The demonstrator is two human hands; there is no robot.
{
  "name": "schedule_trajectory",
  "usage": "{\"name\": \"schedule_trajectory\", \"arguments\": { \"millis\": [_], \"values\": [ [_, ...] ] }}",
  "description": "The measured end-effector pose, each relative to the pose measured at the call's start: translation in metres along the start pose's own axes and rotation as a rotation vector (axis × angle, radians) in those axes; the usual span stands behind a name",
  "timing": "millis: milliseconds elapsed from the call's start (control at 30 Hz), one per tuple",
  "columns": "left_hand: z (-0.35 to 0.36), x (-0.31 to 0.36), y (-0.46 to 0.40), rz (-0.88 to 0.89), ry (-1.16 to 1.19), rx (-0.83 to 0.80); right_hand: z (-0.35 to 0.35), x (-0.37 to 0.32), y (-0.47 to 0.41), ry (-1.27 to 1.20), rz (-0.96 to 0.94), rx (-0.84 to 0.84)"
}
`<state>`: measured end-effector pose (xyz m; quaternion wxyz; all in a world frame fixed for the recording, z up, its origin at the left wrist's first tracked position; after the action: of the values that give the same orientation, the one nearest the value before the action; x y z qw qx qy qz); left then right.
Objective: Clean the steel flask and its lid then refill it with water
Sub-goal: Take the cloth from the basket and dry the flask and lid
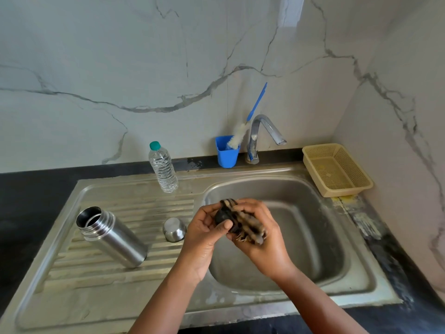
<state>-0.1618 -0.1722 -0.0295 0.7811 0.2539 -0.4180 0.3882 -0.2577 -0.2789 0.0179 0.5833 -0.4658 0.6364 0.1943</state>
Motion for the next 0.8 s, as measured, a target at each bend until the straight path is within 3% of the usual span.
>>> {"name": "schedule_trajectory", "arguments": {
  "millis": [100, 167, 233, 333, 433, 500, 600, 700, 800],
  "values": [
    [0.001, 0.004, 0.002, -0.003, -0.035, -0.025, 0.002, 0.021, -0.001, -0.506, 0.366, -0.090],
    [0.004, 0.005, 0.004, -0.019, -0.092, -0.039, 0.001, 0.029, -0.002, -0.542, 0.428, -0.073],
    [0.006, 0.005, 0.003, -0.041, -0.157, -0.072, -0.010, 0.024, -0.006, -0.324, 0.290, 0.042],
    [0.009, 0.002, 0.002, -0.074, -0.104, -0.135, -0.012, -0.002, -0.003, 0.129, -0.120, 0.061],
    [0.004, 0.004, -0.001, -0.029, -0.100, -0.108, -0.008, -0.009, -0.004, 0.172, -0.186, -0.017],
    [0.000, 0.007, -0.001, 0.017, -0.117, -0.096, -0.009, 0.002, -0.008, 0.012, 0.000, -0.069],
    [0.000, 0.013, 0.002, 0.089, -0.137, -0.102, -0.005, 0.019, -0.006, -0.440, 0.445, -0.100],
    [0.003, 0.019, 0.003, 0.232, -0.248, -0.103, 0.001, 0.032, 0.002, -0.689, 0.683, 0.003],
    [0.005, 0.026, 0.005, 0.458, -0.413, -0.172, 0.005, 0.040, 0.010, -0.789, 0.846, 0.075]
  ]
}}
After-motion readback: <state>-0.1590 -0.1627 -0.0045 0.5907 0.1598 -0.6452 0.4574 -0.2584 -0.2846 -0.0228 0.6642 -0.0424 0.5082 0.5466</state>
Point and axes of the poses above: each hand's wrist, its own y-axis away from the middle knuckle, its own z-axis out of the palm, x = y × z, the point moved 7 cm from there along -y, towards the middle knuckle, and after that the axes turned 7 degrees about z, right-handed, at the moved point
